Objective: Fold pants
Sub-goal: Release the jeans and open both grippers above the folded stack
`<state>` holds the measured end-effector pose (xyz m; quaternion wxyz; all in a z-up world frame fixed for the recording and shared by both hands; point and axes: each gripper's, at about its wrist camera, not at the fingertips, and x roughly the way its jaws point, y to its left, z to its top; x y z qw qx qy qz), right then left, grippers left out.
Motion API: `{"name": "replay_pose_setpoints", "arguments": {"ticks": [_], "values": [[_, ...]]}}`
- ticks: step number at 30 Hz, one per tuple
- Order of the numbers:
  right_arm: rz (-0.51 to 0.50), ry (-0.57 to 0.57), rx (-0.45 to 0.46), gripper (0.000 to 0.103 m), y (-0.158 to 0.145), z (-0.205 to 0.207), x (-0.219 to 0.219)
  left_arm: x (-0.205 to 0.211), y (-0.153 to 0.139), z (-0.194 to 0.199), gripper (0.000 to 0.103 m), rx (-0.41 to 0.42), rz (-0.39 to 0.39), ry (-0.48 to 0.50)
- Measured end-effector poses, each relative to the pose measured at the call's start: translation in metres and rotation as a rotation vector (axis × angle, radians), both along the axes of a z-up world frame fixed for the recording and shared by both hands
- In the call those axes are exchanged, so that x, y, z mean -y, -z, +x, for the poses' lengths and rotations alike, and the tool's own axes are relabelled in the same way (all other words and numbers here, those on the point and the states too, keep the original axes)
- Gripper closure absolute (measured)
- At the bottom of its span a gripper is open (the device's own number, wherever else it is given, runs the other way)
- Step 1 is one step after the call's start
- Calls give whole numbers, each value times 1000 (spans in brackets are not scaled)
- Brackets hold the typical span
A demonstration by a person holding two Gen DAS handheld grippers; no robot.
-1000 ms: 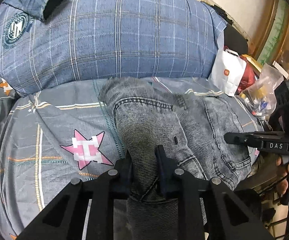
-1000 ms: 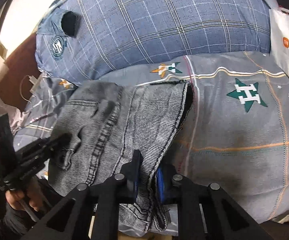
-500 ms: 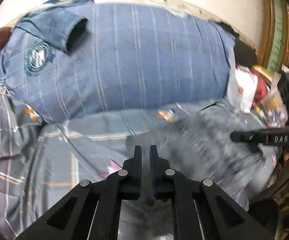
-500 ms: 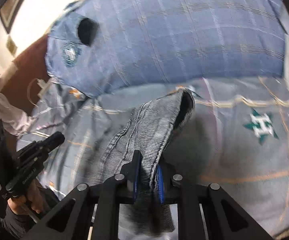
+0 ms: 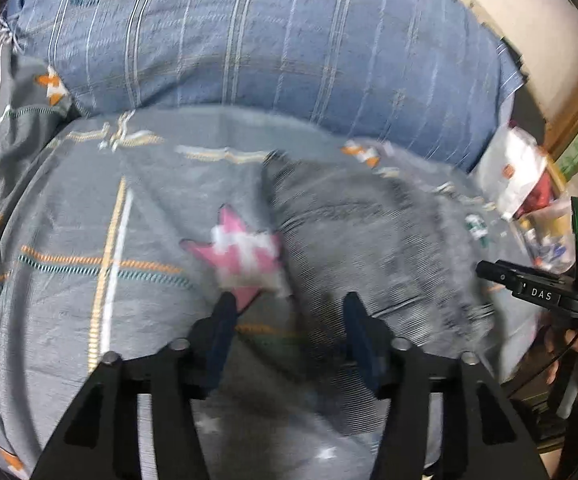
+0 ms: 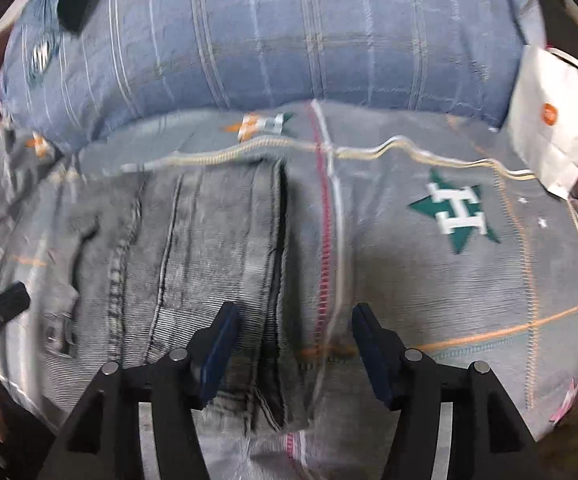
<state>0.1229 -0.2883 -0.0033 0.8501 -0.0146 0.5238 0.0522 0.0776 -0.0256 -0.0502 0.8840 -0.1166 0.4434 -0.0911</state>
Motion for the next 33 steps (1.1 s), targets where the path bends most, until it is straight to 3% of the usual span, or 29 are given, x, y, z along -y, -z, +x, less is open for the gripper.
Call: {"name": "replay_pose_setpoints", "arguments": {"ticks": [2,5,9,12,15,19,23,33], "values": [[83,13,54,41,-27,-8,9,9,-17,-5,29,45,-23,-4],[211,8,143,39,-66,-28,13,22,-42,-14,22,96,-27,-29],[175,-26,218,20,-93,-58,-3,40,-64,-27,15,104,52,-93],[127,-33,209,13,-88,-76,-13,53,-67,-36,15,92,82,-99],[65,-33,164,10,-64,-84,-22,61,-64,-49,15,88,114,-110],[90,-7,126,10,-48,-91,-21,69,-62,-60,15,93,173,-103],[71,-11,155,10,-56,-98,-24,73,-68,-68,15,122,228,-106],[12,-14,170,10,-65,-106,-24,79,-80,-82,15,152,243,-90]]}}
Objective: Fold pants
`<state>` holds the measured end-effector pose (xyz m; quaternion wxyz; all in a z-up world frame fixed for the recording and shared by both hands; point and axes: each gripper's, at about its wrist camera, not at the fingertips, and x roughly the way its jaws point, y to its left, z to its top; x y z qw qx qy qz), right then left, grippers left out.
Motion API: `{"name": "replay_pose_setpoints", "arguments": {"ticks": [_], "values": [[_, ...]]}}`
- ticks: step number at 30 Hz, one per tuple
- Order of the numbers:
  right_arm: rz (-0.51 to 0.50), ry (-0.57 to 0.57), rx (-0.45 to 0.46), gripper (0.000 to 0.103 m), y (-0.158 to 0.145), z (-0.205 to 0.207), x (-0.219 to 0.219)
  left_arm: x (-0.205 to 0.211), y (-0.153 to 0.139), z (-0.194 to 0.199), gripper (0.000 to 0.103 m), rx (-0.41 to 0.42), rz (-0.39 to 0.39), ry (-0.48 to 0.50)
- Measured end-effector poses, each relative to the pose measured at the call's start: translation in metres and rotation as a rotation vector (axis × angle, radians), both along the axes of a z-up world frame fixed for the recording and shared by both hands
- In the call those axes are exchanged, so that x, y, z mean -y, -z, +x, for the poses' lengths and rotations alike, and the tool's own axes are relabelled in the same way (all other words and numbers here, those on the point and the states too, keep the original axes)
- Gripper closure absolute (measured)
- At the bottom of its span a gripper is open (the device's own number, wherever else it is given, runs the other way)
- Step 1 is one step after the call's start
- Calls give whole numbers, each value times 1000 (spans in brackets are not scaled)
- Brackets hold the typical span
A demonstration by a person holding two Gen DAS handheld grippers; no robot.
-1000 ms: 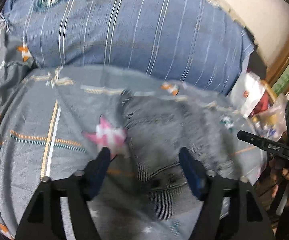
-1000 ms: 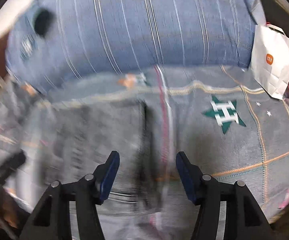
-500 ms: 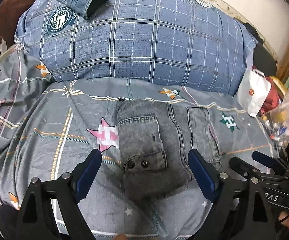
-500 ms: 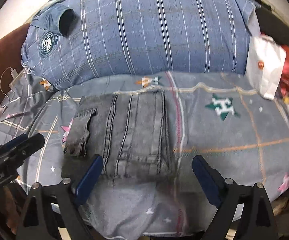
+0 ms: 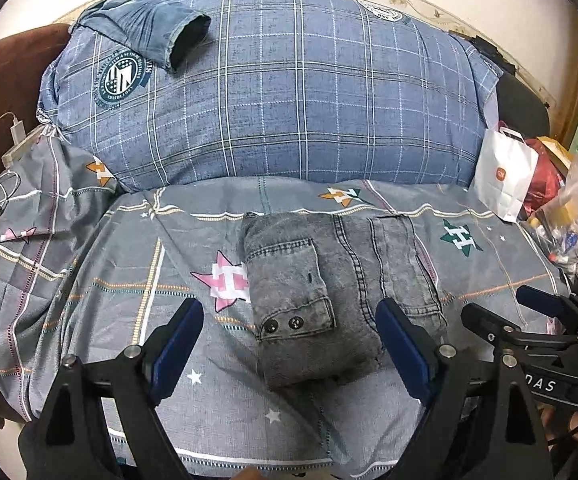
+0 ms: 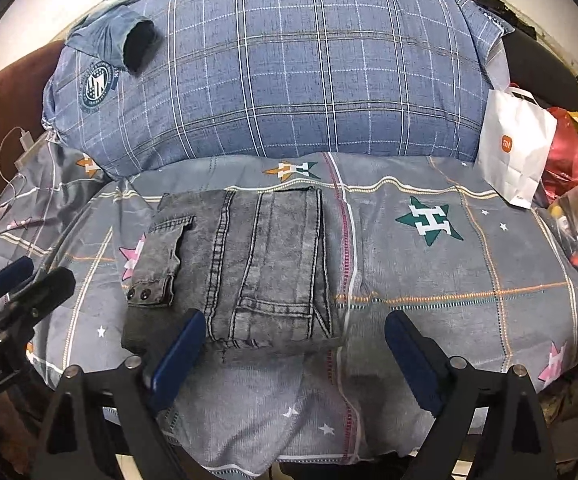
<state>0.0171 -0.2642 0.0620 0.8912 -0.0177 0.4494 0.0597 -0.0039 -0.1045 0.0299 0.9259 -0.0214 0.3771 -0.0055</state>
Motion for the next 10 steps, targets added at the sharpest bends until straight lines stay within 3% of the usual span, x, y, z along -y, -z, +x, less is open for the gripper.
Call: {"name": "replay_pose_setpoints", "arguments": {"ticks": [10], "values": [[-17,-18,-27,10,9,7,-4,5,2,9,15,-9,29,52]]}}
